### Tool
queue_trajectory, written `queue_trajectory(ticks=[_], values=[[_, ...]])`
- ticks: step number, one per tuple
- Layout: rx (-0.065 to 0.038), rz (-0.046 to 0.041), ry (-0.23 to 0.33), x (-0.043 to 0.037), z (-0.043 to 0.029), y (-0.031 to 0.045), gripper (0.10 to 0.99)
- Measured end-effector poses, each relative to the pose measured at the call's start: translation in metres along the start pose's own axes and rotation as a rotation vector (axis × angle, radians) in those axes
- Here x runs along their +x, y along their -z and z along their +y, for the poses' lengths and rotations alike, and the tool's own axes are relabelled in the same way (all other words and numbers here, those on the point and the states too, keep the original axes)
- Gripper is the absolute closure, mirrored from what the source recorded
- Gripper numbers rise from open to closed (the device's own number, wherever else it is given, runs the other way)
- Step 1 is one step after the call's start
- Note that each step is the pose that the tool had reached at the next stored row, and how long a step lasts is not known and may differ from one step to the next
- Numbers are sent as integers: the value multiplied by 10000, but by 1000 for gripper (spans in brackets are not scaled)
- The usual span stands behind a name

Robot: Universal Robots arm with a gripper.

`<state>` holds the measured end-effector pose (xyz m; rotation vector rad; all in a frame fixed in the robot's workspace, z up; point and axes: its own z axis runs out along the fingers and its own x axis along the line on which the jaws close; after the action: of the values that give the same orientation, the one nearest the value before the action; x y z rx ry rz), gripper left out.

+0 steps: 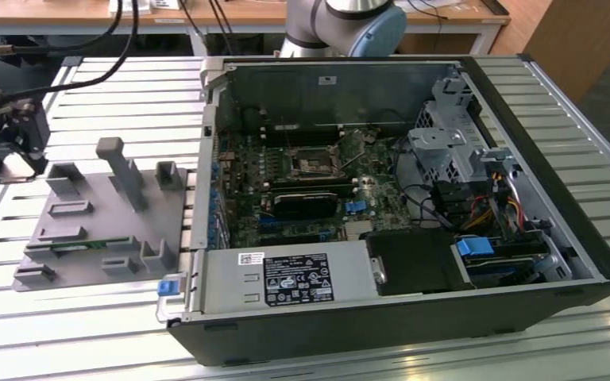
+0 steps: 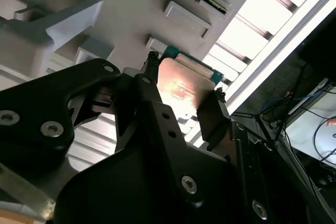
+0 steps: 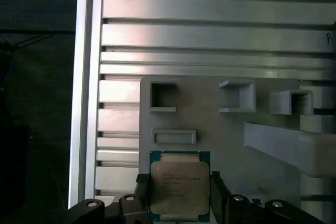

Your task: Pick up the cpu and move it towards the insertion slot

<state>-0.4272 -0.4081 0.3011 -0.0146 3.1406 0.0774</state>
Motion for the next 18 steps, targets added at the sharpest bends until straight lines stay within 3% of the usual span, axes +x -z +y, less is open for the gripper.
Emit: queue_trajectory(ticks=[16,18], values=[[0,1,0,0,36,725,545],[-1,-1,1,-4,37,747,545]])
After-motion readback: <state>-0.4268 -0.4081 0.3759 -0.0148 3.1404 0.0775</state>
